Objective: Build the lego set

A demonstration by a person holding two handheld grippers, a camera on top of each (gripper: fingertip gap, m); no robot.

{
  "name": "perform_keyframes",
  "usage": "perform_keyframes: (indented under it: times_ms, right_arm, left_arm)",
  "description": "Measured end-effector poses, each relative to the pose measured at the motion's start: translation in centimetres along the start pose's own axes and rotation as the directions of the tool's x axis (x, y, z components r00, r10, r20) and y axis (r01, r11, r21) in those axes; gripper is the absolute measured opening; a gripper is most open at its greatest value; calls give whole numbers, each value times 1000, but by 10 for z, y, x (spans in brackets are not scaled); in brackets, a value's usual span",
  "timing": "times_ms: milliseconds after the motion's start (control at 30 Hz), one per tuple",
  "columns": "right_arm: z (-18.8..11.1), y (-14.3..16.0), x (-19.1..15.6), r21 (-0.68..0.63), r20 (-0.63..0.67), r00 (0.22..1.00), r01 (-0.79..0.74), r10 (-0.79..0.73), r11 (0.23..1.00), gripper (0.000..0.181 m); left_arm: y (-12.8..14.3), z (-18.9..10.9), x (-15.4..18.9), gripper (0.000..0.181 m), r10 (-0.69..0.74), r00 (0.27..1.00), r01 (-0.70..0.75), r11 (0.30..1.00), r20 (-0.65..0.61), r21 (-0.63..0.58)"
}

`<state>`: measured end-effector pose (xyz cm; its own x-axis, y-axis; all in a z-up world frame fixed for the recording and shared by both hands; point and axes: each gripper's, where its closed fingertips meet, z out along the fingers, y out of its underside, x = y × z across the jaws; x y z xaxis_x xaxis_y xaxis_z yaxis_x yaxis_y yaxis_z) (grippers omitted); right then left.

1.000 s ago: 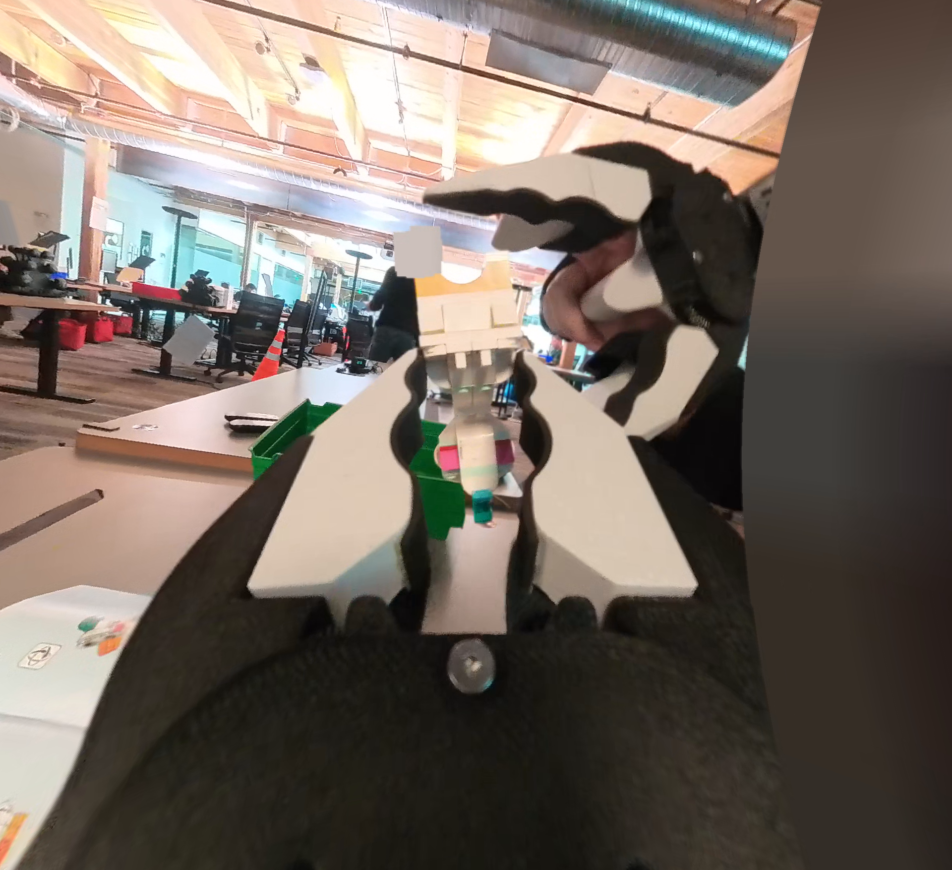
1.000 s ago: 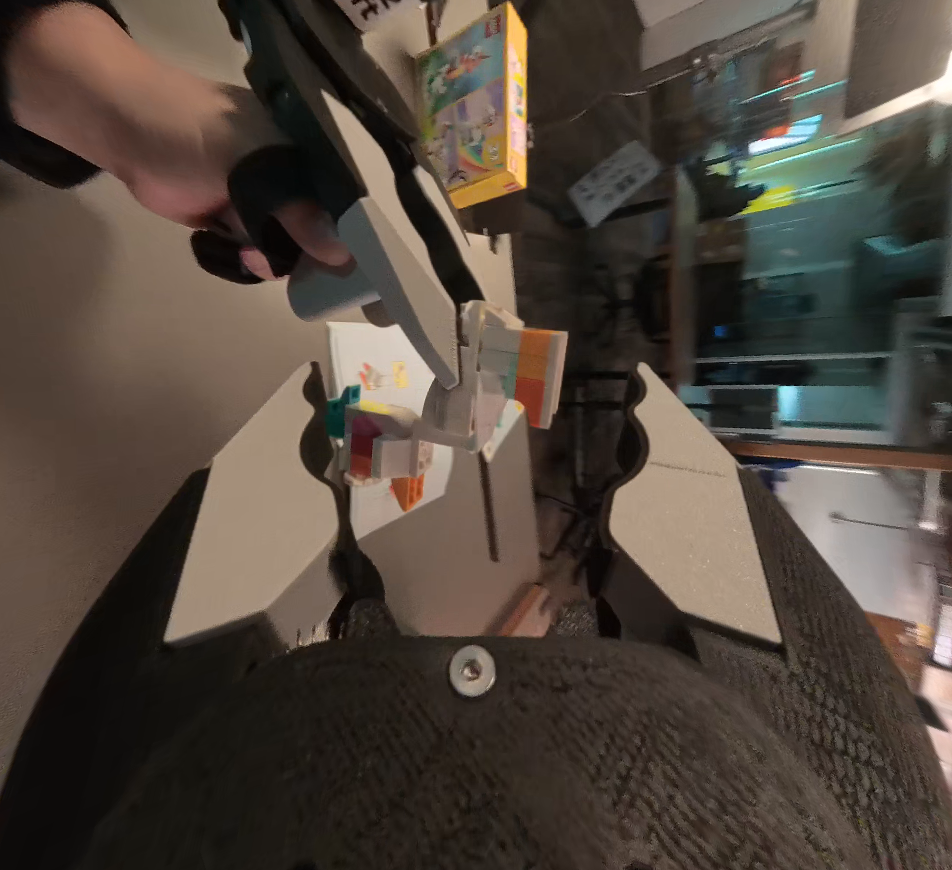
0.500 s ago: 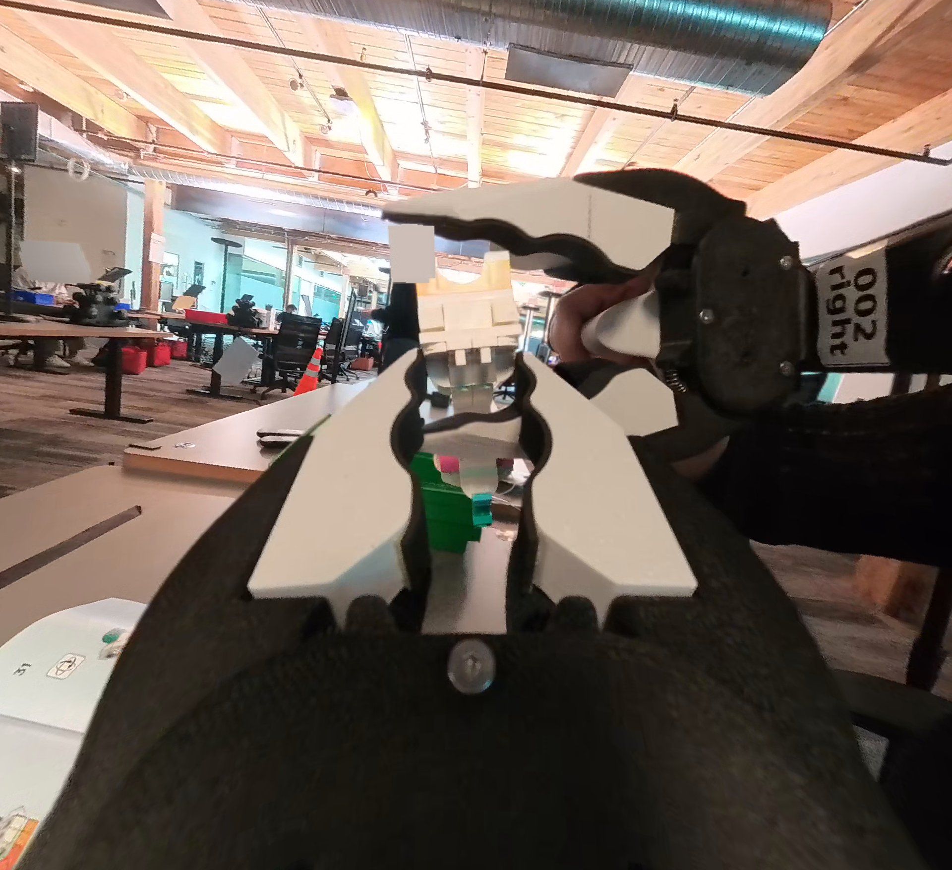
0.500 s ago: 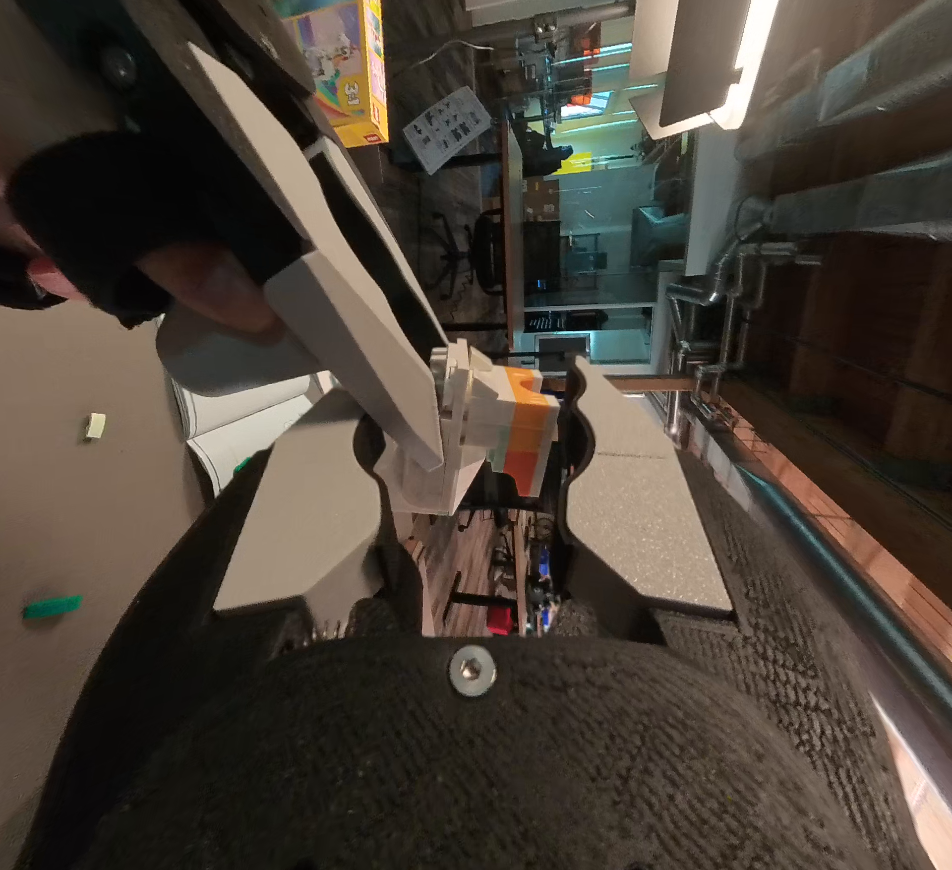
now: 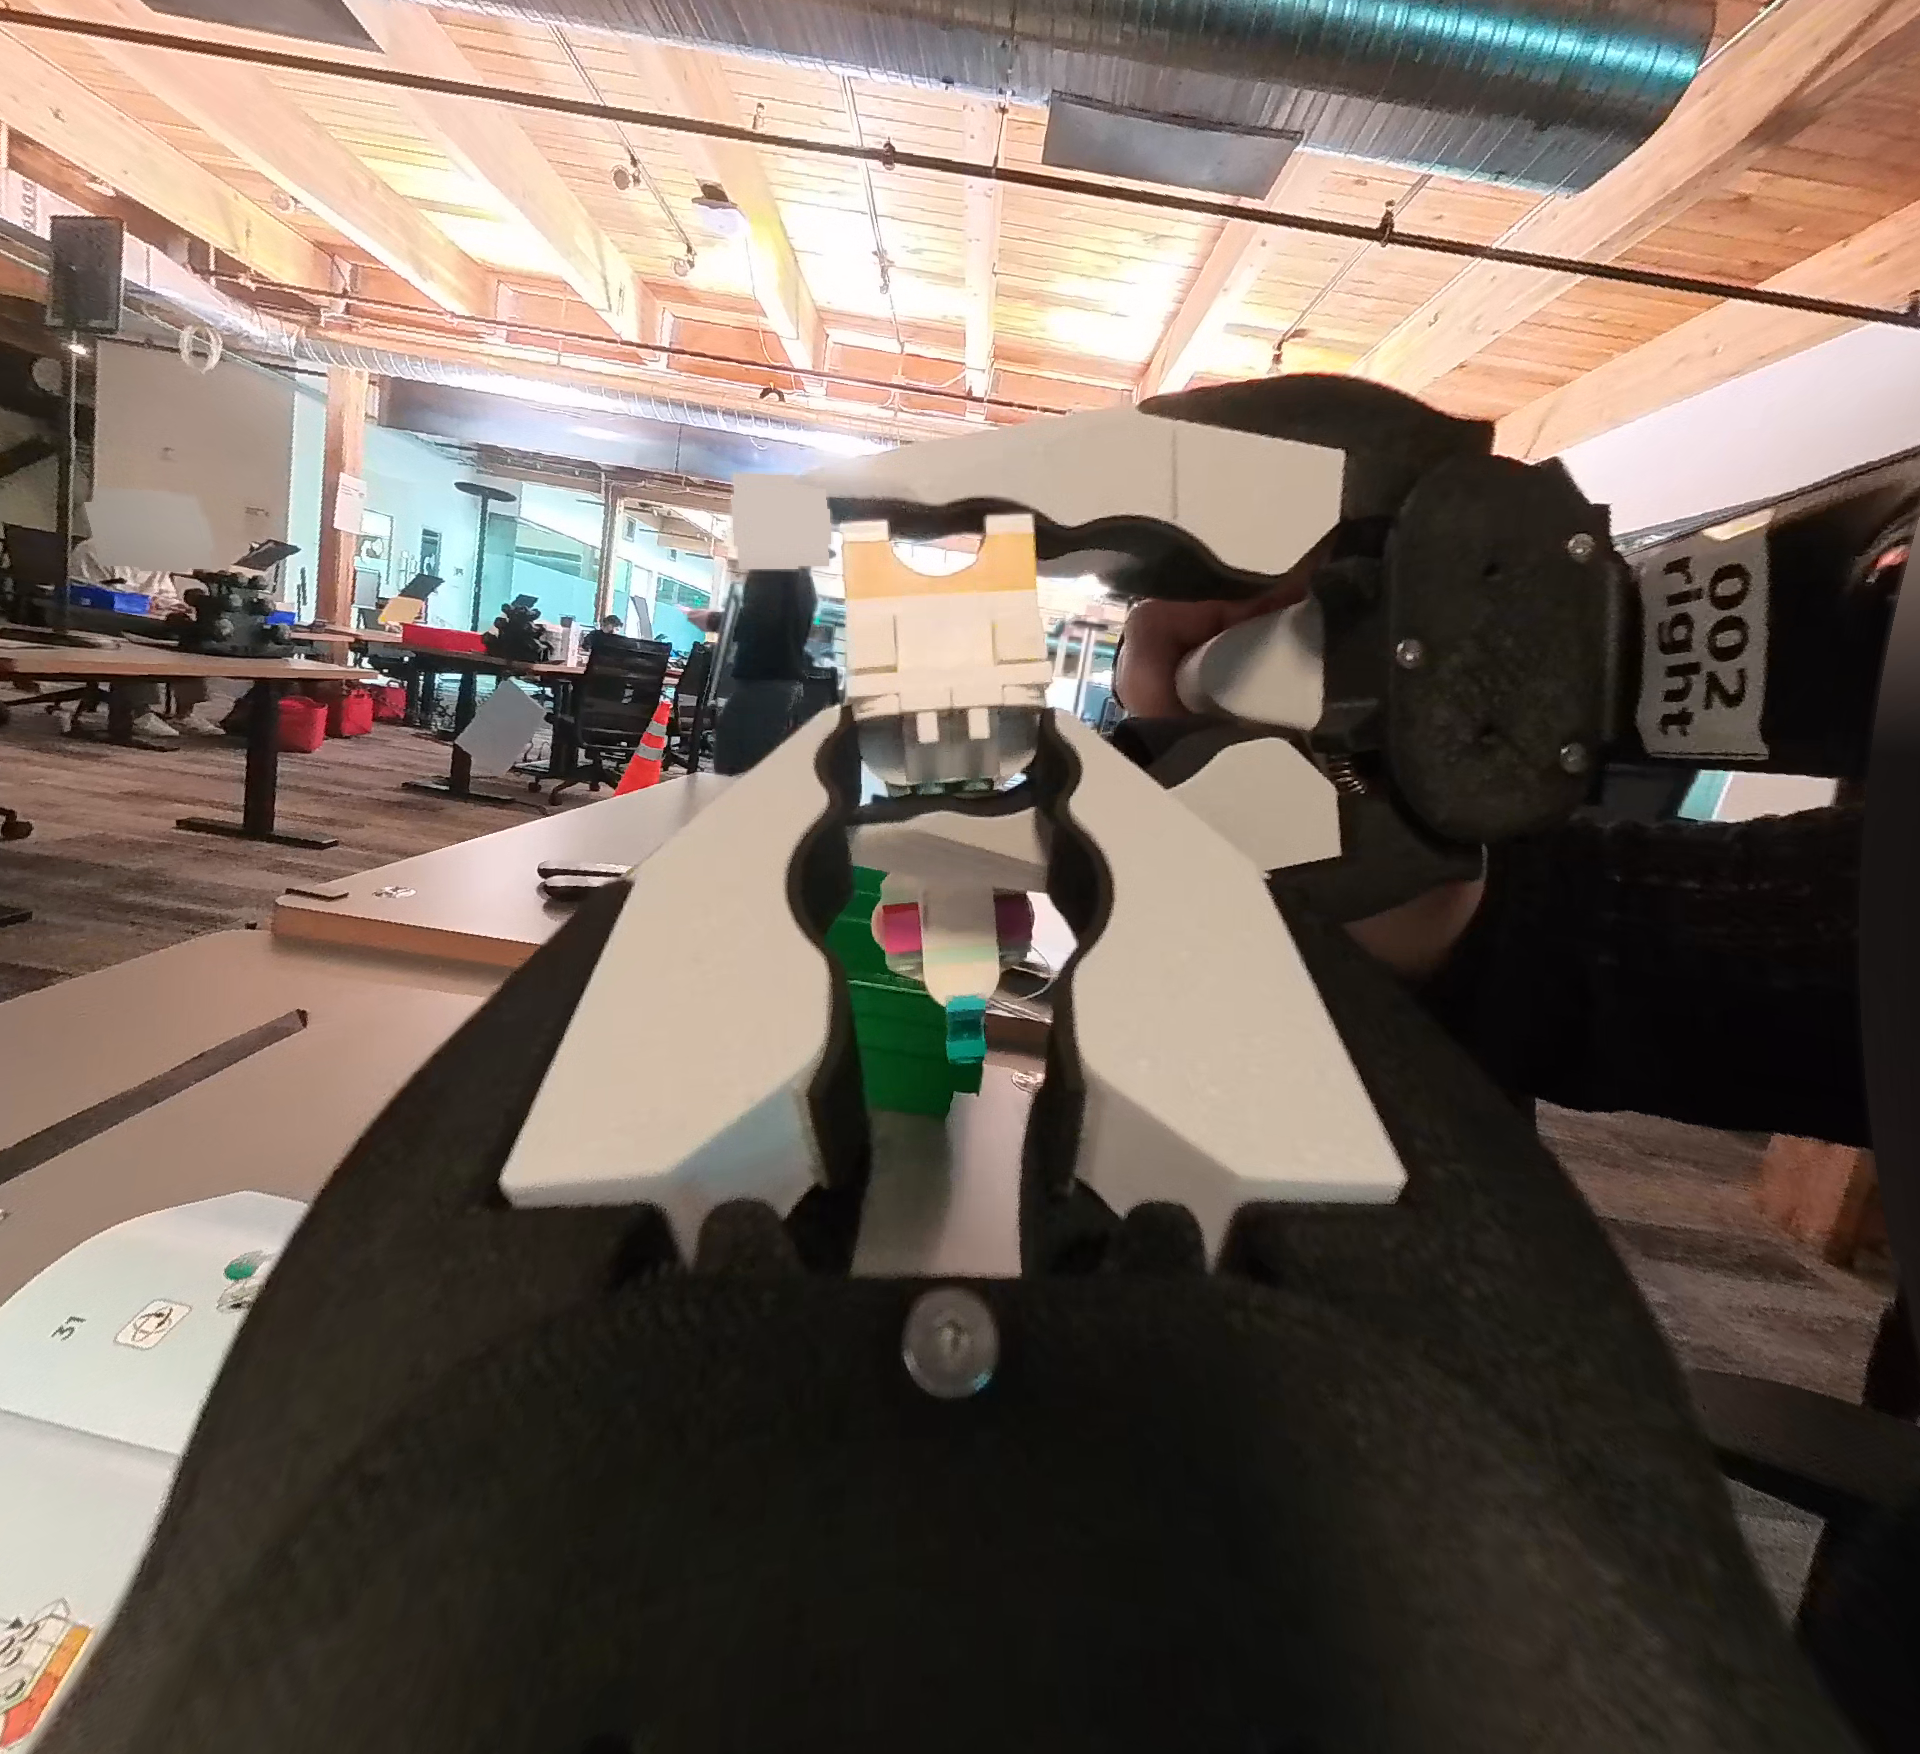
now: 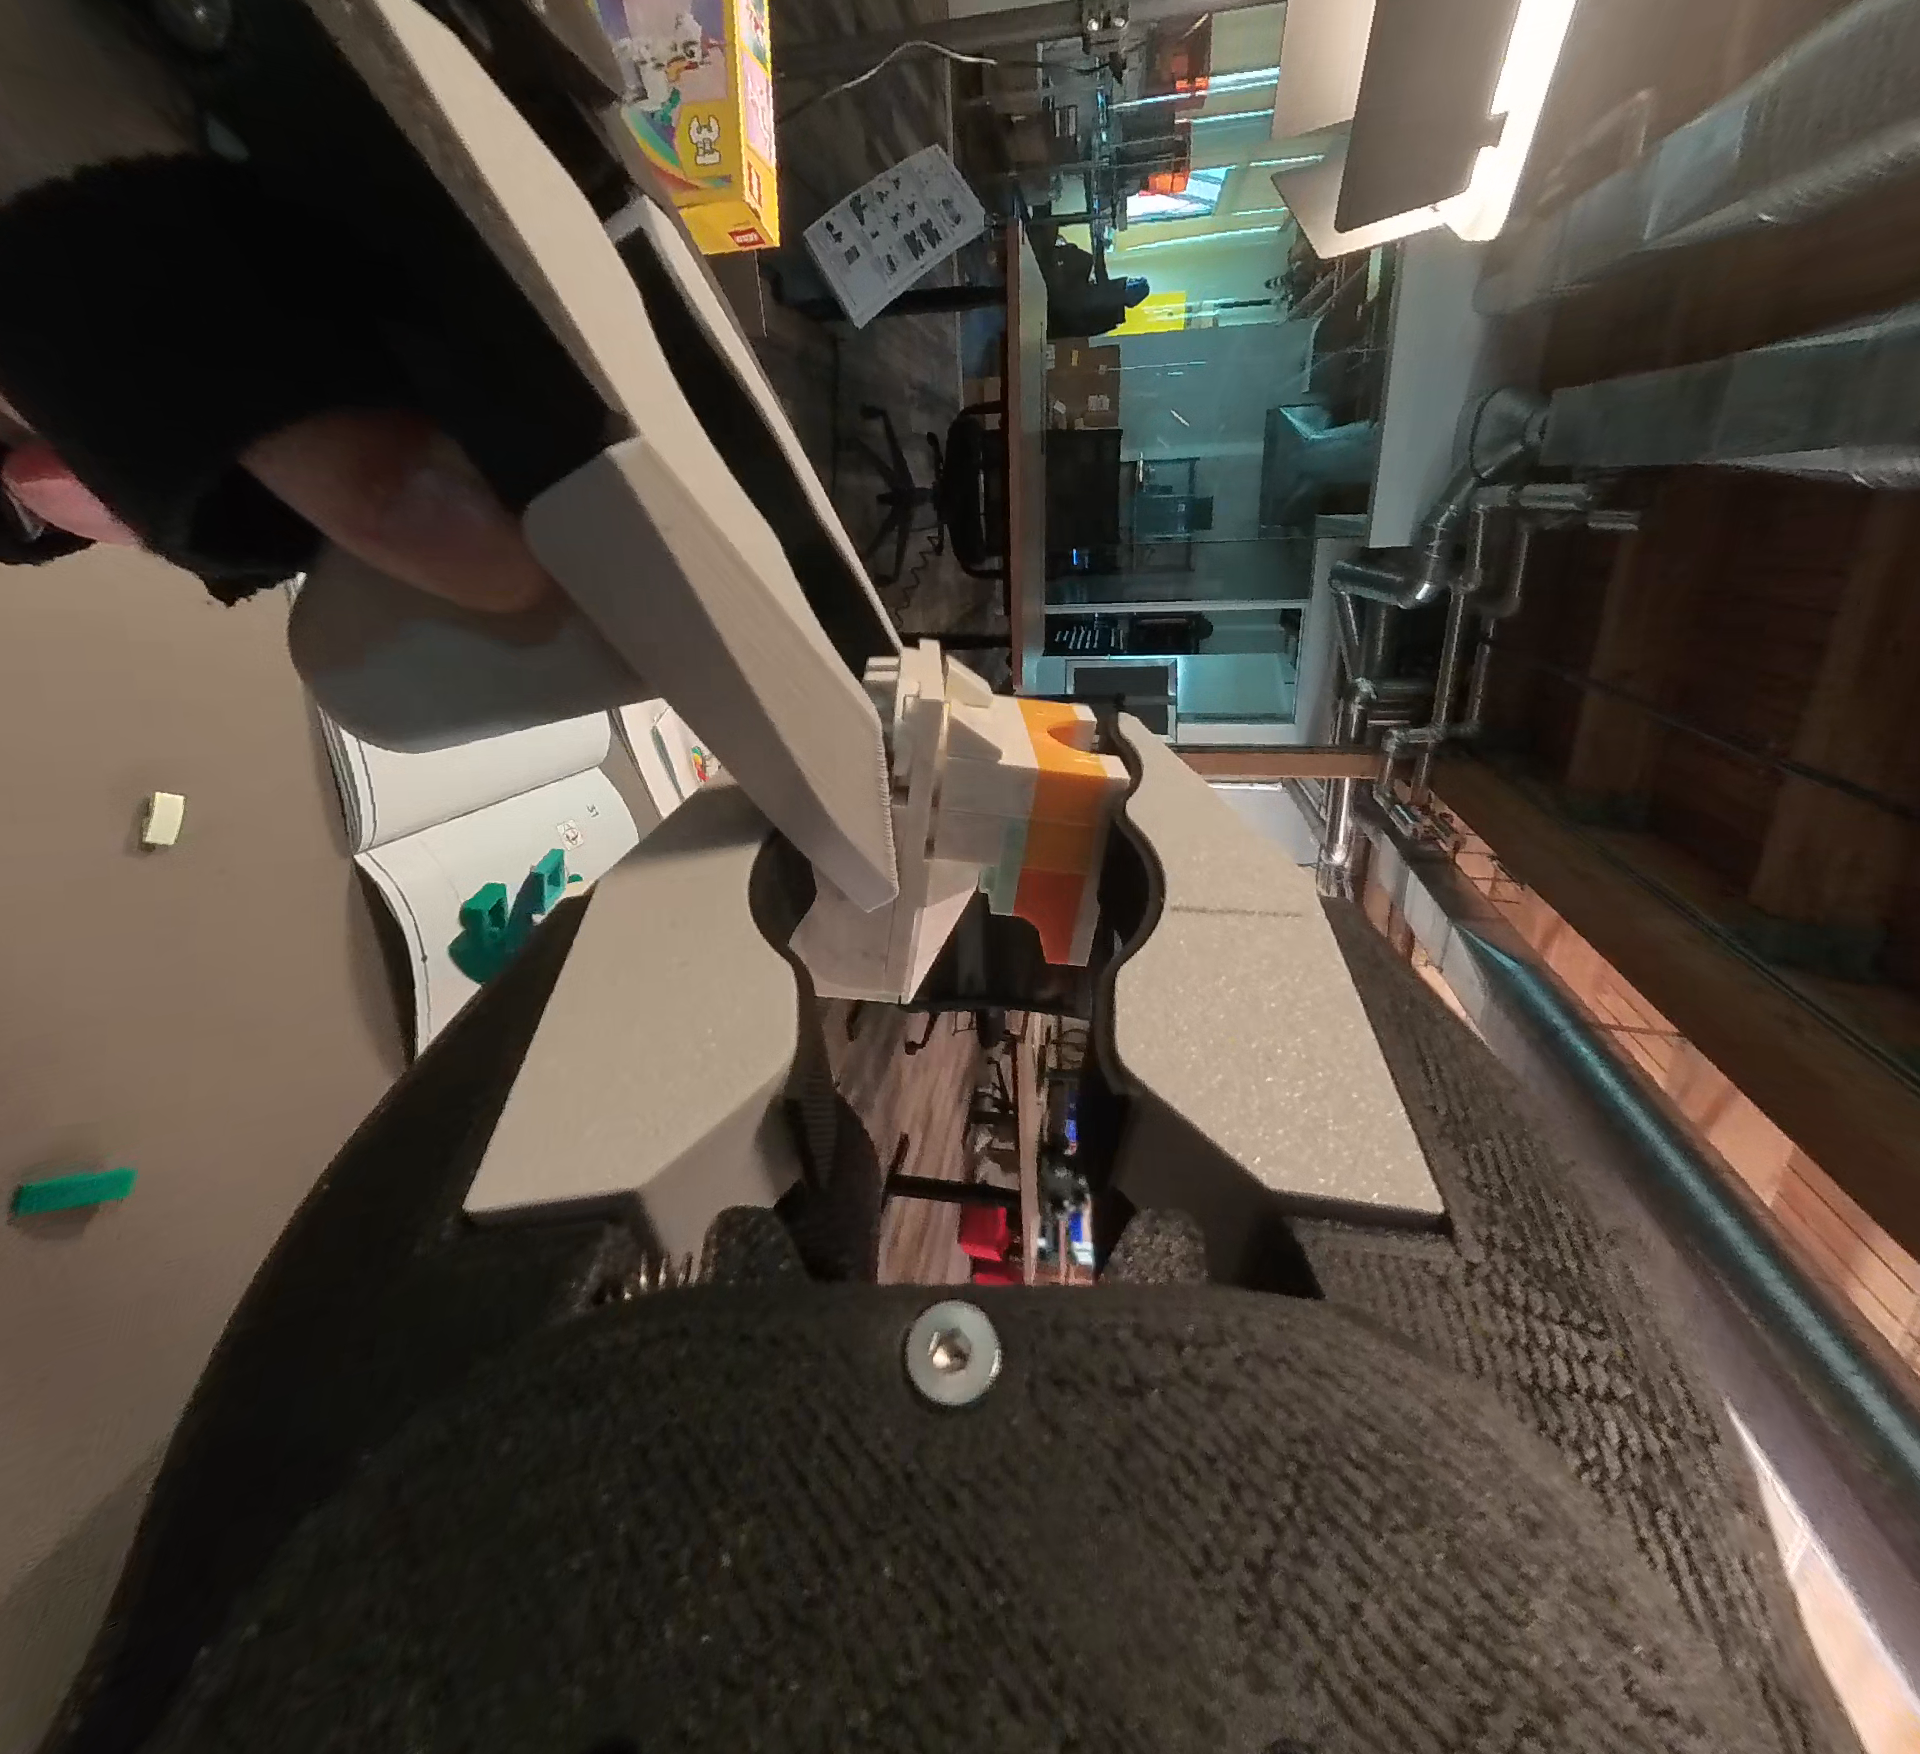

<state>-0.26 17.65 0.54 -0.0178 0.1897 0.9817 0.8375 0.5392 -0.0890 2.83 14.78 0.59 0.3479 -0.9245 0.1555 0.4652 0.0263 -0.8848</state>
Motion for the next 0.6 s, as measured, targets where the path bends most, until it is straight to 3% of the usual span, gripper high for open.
perform_keyframes:
  times_ms: [600]
  right_arm:
    - [-2,2,0,-15,-54,998,24,-24,1000,51]
  left_arm:
    - [1,0,-1,32,-8,1000,8,1000,26,11]
